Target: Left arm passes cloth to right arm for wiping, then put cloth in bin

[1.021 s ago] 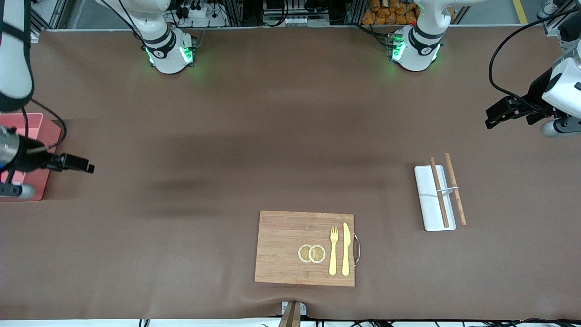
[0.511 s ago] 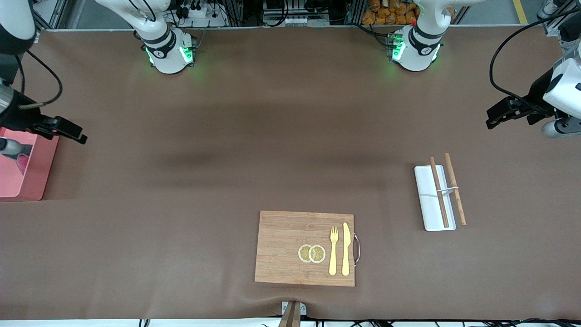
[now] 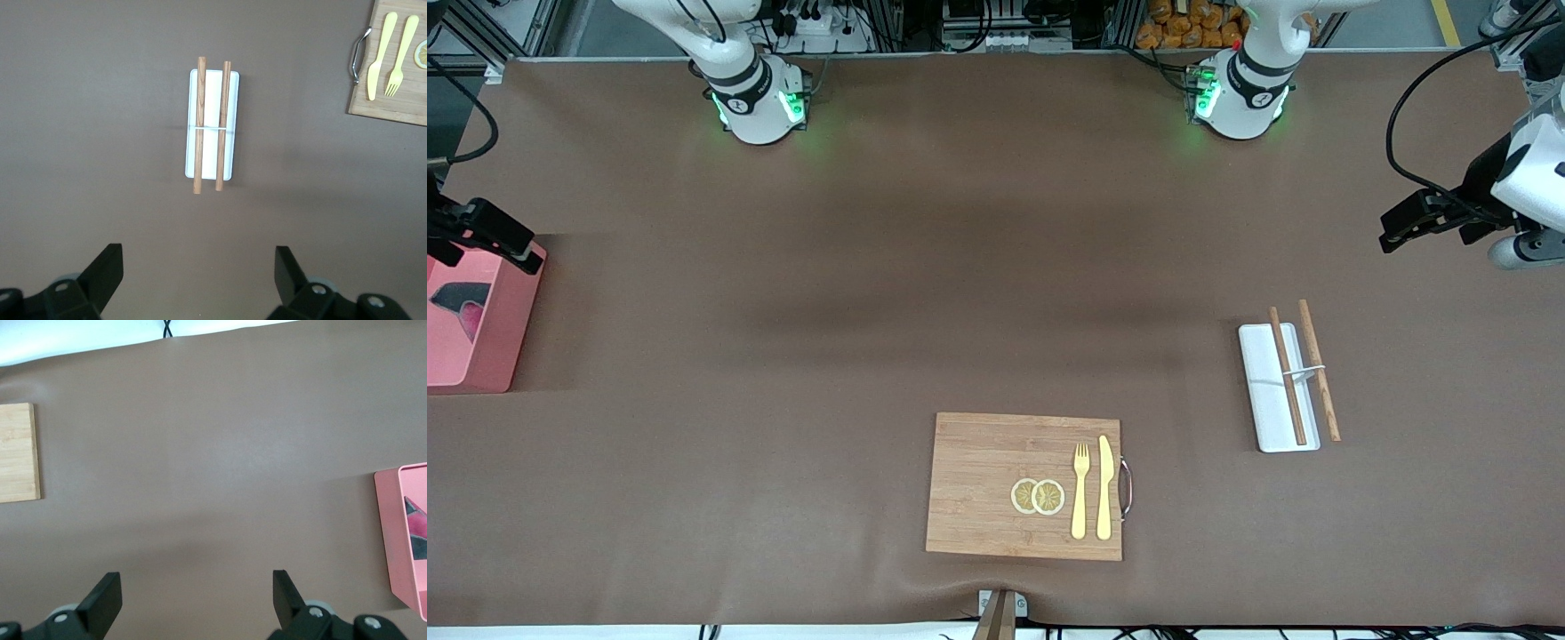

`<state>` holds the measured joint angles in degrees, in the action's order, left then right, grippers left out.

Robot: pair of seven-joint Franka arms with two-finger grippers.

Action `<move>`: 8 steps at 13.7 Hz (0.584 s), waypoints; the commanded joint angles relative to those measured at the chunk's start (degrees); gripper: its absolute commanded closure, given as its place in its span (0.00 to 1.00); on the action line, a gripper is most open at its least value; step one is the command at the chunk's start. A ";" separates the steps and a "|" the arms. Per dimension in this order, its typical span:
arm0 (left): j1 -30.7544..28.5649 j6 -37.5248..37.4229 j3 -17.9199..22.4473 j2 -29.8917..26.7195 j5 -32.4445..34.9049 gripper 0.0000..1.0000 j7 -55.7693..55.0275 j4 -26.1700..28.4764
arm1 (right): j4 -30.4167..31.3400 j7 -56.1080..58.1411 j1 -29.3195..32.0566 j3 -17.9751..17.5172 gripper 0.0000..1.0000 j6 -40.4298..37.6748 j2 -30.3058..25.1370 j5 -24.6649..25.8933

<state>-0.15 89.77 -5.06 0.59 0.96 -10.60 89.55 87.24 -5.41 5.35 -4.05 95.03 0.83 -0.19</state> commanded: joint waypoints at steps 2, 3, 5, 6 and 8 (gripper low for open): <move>-0.29 -0.30 -0.04 -0.24 -0.26 0.00 1.28 -0.16 | -2.86 -1.36 -1.48 0.36 0.00 -1.51 2.68 2.03; -0.20 -0.30 -0.04 -0.24 -0.17 0.00 1.20 -0.25 | -2.95 -1.45 -1.83 0.36 0.00 -1.43 2.77 2.99; -0.20 -0.30 -0.13 -0.24 -0.17 0.00 1.11 -0.69 | -2.95 -1.45 -2.80 0.36 0.00 -1.51 2.78 3.36; -0.02 -0.30 -0.13 -0.15 -0.17 0.00 0.94 -0.86 | -3.04 -1.45 -2.80 0.45 0.00 -1.51 2.78 3.36; 0.24 -0.30 -0.04 -0.15 0.00 0.00 0.76 -1.04 | -3.04 -1.45 -2.63 0.54 0.00 -1.51 2.78 3.09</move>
<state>-0.05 89.79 -5.08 0.59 0.96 -10.60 89.27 86.07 -5.66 3.54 -4.06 94.80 2.86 1.97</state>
